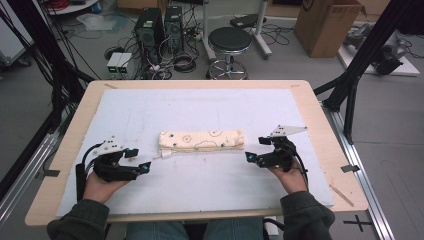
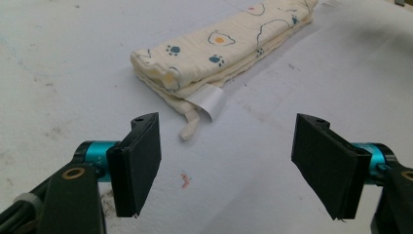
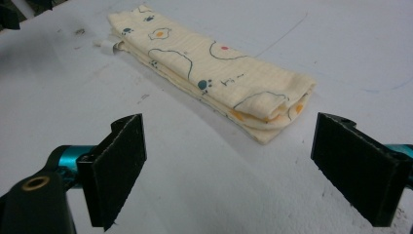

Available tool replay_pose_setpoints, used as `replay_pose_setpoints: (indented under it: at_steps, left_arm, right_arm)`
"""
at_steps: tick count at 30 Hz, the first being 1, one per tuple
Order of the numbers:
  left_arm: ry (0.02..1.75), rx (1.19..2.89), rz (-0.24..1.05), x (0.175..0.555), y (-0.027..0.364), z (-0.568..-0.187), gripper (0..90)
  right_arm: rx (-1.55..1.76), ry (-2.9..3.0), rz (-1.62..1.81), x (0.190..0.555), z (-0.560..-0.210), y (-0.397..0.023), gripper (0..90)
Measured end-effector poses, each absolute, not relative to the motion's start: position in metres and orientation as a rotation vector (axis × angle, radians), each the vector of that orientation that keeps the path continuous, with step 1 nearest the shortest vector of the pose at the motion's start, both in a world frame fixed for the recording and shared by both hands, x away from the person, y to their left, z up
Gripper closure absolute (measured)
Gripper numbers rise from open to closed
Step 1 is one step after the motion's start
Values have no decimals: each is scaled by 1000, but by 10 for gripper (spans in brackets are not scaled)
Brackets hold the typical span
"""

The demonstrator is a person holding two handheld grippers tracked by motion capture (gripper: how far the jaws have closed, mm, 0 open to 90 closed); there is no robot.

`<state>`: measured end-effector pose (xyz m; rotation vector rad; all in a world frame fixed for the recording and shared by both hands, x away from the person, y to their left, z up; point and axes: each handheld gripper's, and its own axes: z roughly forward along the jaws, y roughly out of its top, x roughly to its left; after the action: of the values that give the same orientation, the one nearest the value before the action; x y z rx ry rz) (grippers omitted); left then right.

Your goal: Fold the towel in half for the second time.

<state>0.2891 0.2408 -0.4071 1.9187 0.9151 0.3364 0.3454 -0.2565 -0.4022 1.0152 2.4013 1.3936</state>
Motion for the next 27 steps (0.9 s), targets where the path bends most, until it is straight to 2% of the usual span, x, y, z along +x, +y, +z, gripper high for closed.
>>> replay_pose_setpoints:
  at_steps: [27]
  left_arm:
    - [897,1930,371,254,248,-412,264]
  right_arm:
    - [1048,2354,1400,312,-413,-284,121]
